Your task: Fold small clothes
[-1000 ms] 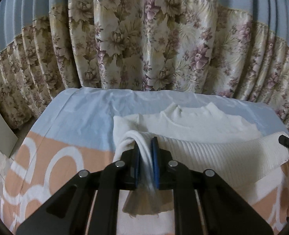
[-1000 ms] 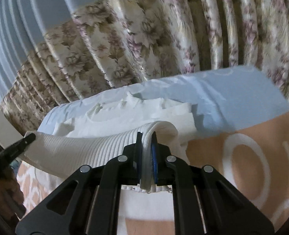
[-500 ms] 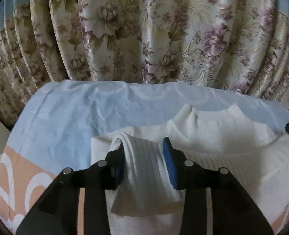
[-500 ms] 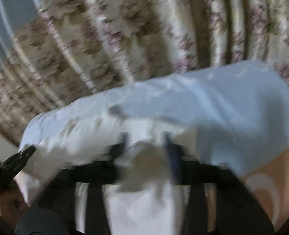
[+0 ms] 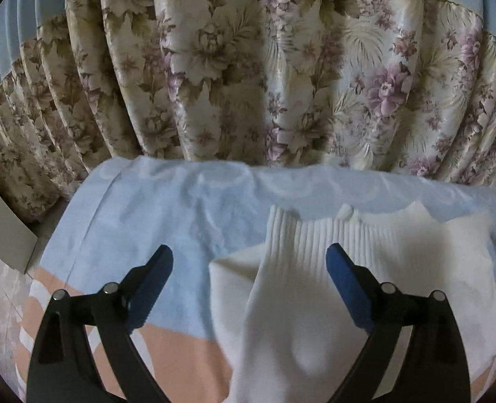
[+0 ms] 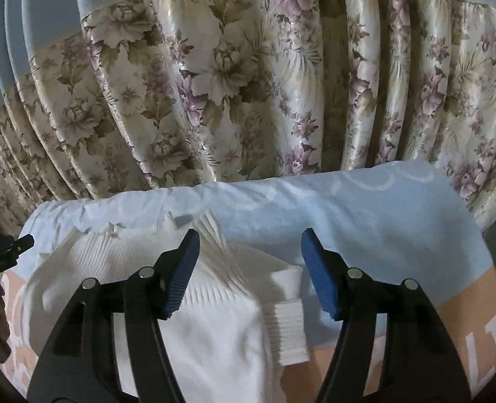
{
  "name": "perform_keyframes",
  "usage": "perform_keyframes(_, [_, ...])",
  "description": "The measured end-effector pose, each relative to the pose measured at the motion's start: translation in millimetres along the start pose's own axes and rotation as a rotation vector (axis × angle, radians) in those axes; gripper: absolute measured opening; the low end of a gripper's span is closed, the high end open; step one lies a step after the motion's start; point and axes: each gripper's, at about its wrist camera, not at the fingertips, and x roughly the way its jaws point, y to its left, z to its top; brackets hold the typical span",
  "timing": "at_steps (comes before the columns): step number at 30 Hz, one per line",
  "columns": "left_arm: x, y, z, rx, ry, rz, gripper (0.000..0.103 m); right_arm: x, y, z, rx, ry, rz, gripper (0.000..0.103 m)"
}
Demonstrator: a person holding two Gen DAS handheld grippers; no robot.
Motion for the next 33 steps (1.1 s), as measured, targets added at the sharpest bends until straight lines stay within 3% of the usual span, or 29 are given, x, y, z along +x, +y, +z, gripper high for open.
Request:
perform_keyframes(7, [-12.0,1.6,-40.3,0.02,0.022,-0.013,0.093,-8.0,-1.1,-16.2,-0.031,0.027,-0.028,0.066])
perform_keyframes(16, [-39.0,-3.3,-102.7,0.055,-0.015,-0.025,0.093,-31.1,-9.4,-74.3,-0.089,0.062,-0.071,0.073])
perform_keyframes(20, [-41.1,-1.2,-136.3,0.071,0.026,-0.013,0.093,-43.3,-7.5,-105.0,-0.11,0.098,-0.036,0.077])
perform_keyframes(26, [-61.4,17.4,-168.4,0.034,0.026,-0.037,0.093,-62.2,-11.9,-144.2,-0.077,0.131,0.002,0.079])
perform_keyframes(28, [-61.7,16.1,-173.3,0.038,0.034,-0.049,0.093,-60.2,-12.2,-151.9,-0.065,0.152,0.016,0.076])
perform_keyframes(30, [-59.2,14.1,-176.3,0.039,0.045,-0.056,0.093,-53.8,-11.2,-159.6,-0.048,0.189,0.046,0.063])
perform_keyframes(33, [-53.9,11.7,-178.2,0.027,0.046,-0.088,0.093,-46.8,-5.9,-164.7,-0.052,0.209,0.056,0.058])
